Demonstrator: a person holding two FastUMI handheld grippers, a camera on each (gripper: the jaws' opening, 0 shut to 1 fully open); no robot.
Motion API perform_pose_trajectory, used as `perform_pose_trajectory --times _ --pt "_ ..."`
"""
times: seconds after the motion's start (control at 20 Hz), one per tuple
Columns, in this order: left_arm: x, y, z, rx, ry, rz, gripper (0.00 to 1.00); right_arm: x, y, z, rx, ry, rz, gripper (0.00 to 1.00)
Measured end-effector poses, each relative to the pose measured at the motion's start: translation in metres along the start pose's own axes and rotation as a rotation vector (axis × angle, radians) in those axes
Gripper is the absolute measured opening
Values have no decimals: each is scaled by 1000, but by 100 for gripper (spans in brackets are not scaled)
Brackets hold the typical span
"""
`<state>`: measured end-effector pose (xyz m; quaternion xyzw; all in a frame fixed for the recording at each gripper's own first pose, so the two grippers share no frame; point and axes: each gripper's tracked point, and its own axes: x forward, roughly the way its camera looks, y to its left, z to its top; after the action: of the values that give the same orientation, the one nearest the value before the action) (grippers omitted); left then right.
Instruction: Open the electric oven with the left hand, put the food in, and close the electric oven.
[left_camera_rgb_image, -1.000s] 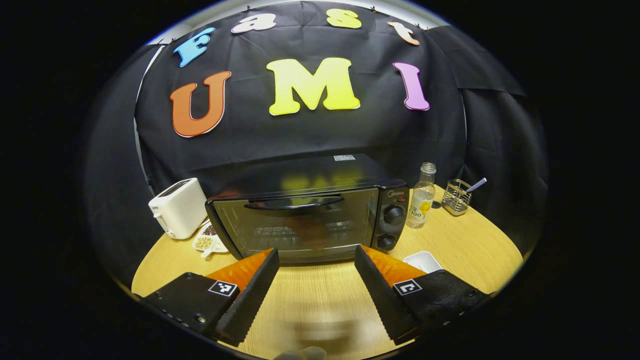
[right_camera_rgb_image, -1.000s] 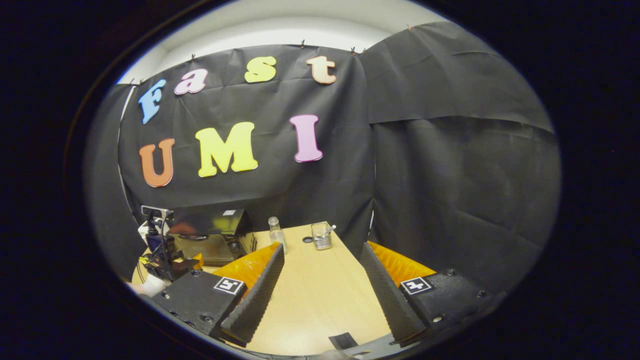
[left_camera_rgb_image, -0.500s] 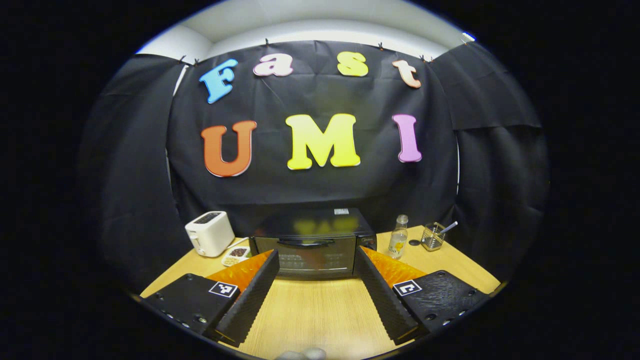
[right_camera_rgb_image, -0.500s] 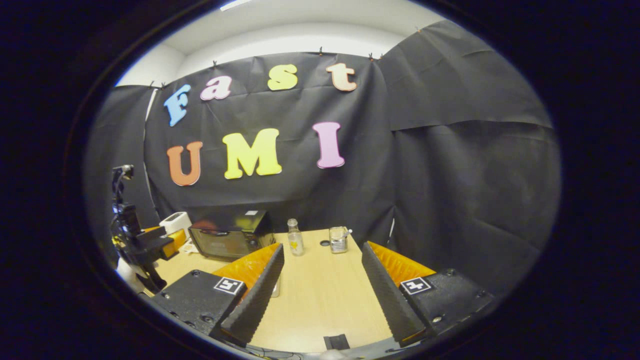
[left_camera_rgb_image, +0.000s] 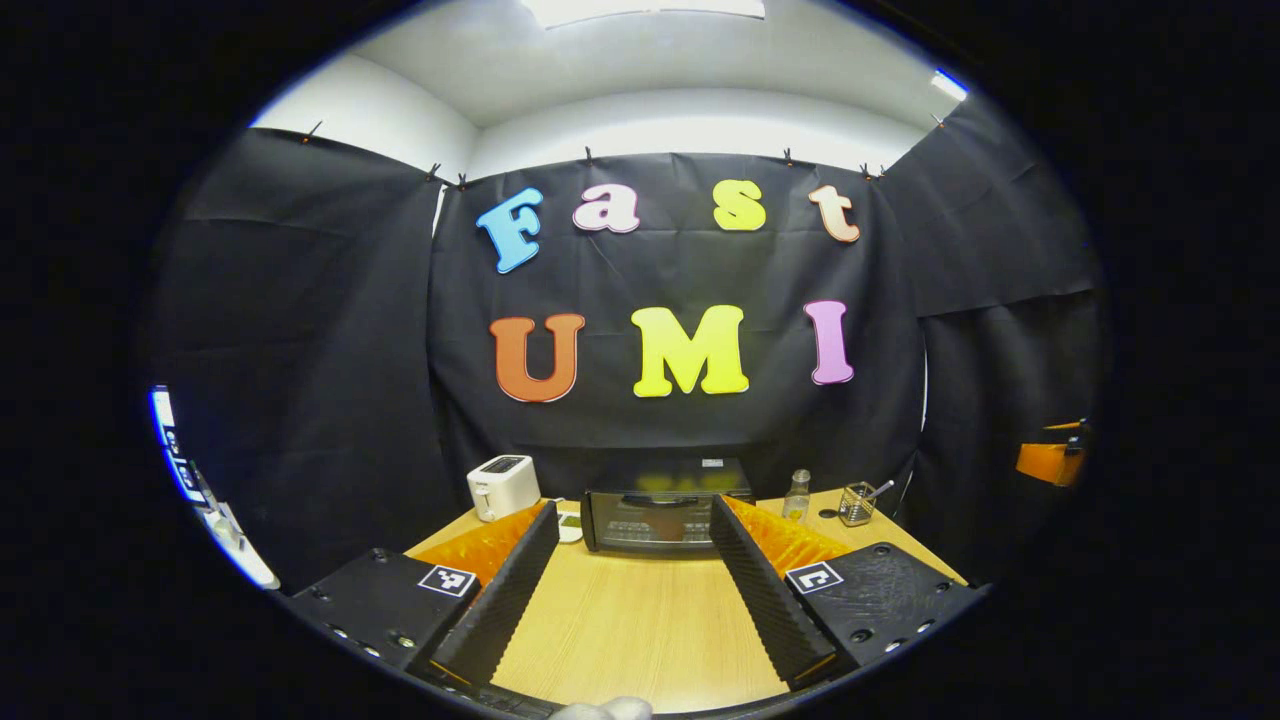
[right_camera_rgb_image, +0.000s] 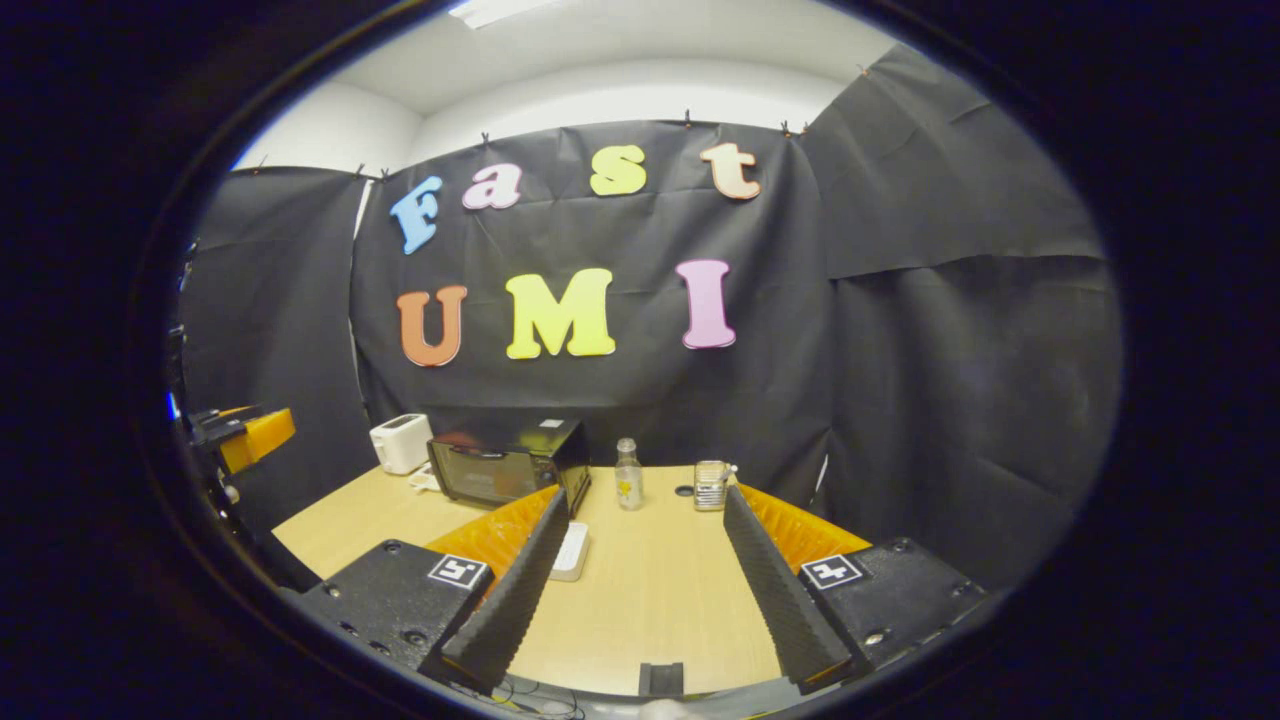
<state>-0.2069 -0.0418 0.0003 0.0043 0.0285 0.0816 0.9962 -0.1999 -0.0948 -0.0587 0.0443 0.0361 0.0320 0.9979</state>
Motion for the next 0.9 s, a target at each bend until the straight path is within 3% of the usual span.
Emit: perform_pose_trajectory --times 0.2,0.5,0.7,0.75,0.9 --pt "-18 -8 5 -18 5 -28 96 -7 6 5 3 -25 6 99" --pt "-4 -2 5 -5 2 -57 96 -9 19 14 10 -36 -15 96" --pt "3 1 10 5 -4 -85 96 -12 30 19 20 -44 -20 99" --pt "5 0 9 1 -2 -94 100 -13 31 19 13 -45 -23 99" --pt "10 -4 16 0 -16 -122 96 -13 33 25 9 -52 -40 99"
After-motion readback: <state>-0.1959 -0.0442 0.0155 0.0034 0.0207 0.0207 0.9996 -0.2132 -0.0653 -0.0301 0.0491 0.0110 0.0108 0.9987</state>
